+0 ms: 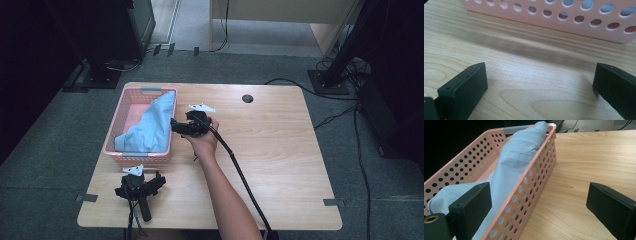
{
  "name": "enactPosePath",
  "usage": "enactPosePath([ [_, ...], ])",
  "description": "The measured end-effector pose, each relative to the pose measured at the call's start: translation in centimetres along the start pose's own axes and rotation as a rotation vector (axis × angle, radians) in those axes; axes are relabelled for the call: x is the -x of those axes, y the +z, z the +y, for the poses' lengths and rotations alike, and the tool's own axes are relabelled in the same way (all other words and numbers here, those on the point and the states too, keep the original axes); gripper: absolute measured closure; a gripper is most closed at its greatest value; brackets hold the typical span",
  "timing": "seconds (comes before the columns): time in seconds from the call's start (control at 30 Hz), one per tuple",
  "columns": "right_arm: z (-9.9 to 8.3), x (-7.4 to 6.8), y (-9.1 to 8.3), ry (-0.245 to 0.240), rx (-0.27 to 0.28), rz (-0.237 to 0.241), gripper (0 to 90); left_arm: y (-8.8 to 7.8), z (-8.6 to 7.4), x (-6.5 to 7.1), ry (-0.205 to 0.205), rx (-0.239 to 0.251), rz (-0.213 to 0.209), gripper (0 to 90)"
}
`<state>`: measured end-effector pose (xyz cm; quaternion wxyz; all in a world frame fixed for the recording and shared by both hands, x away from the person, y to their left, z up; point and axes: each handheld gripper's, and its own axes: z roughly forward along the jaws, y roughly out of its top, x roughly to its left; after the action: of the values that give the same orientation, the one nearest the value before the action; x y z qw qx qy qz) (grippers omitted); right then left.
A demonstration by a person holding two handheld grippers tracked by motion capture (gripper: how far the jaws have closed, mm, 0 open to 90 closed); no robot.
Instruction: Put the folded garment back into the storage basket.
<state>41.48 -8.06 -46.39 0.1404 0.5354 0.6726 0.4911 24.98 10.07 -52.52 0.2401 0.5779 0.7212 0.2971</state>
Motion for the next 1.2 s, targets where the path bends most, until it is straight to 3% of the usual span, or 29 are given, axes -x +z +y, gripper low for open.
enactPosePath([
  [1.2,-1.4,5.3,-3.9,0.029,0.007,-0.051,4.5,0.0,0.0,0.0,-0.002,0.002,0.0,0.0],
])
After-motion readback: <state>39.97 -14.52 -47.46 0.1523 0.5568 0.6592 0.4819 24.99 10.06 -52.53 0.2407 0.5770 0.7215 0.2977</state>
